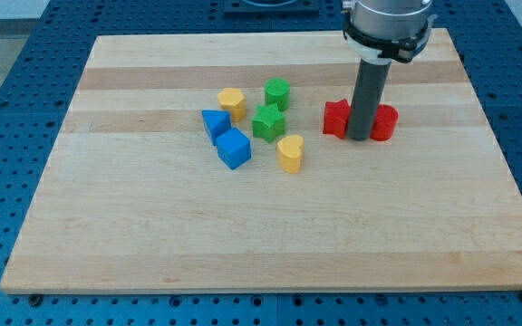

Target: Move the red circle to the right side

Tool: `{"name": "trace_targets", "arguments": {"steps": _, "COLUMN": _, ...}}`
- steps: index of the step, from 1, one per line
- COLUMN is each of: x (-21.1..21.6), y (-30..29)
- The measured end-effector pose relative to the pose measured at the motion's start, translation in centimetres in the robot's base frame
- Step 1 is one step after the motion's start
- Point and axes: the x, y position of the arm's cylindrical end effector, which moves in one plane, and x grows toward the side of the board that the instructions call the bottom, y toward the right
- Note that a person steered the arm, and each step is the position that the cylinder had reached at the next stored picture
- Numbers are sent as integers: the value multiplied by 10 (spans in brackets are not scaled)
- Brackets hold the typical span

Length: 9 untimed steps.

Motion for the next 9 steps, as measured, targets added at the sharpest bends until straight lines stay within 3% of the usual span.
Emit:
{"name": "trace_targets", "arguments": {"steps": 4, "x": -20, "y": -16}}
{"name": "trace_targets", "arguments": {"steps": 6, "x": -21, "y": 30}}
{"name": "trace_targets", "arguments": {"steps": 9, "x": -55, "y": 34}}
